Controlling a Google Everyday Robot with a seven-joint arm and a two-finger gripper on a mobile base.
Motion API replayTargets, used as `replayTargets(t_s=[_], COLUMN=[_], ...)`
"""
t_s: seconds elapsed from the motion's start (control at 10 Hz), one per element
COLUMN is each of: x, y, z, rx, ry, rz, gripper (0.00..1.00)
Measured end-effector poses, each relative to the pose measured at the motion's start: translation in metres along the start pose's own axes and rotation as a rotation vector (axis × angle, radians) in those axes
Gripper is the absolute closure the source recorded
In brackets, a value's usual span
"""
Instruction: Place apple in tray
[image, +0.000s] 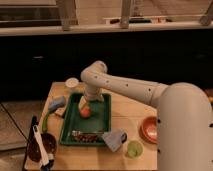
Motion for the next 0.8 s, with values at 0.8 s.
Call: replayTargets(t_s=[0.8], x=[0.008], y=[0.0], z=[-0.013], rx=[0.0], ry=[0.026], rz=[-0.003], gripper=[0.2])
